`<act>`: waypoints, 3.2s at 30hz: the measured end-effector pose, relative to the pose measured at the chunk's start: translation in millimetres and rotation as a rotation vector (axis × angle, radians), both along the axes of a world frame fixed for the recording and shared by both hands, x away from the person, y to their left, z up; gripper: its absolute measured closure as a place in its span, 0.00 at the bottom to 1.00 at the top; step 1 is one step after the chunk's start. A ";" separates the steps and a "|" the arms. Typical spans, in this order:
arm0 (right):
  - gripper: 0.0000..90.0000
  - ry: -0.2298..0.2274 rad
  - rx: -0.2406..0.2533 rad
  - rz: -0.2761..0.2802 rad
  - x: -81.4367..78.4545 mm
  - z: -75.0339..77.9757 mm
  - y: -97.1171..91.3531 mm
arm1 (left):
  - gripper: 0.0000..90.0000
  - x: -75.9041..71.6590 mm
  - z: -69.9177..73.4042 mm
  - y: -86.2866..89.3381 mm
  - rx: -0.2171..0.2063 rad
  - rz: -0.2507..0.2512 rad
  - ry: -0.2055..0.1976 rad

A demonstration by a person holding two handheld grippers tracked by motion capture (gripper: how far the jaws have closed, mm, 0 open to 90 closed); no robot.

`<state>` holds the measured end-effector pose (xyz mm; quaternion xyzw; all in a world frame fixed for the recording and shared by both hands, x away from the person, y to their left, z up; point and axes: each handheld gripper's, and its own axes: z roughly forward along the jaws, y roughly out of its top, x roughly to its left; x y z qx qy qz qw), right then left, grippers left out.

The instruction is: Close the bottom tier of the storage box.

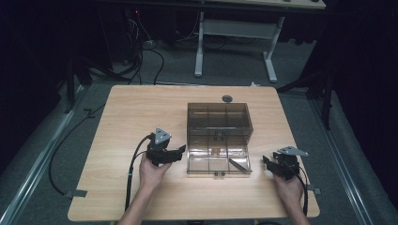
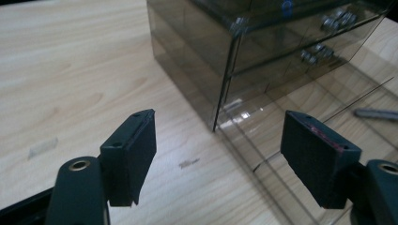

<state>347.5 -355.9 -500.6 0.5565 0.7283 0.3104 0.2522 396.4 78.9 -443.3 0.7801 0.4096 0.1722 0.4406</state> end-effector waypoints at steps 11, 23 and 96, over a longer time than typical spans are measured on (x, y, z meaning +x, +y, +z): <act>0.55 -0.001 0.000 -0.001 -0.1 -0.1 0.2 | 0.33 12.3 33.1 -20.7 -0.014 -0.090 -0.034; 0.54 -0.001 0.001 0.001 -0.1 -0.1 0.2 | 0.40 32.5 50.7 -39.7 -0.024 -0.146 -0.041; 0.94 0.099 0.052 0.280 -39.4 24.2 24.6 | 0.53 90.0 34.8 -90.6 0.087 -0.203 -0.011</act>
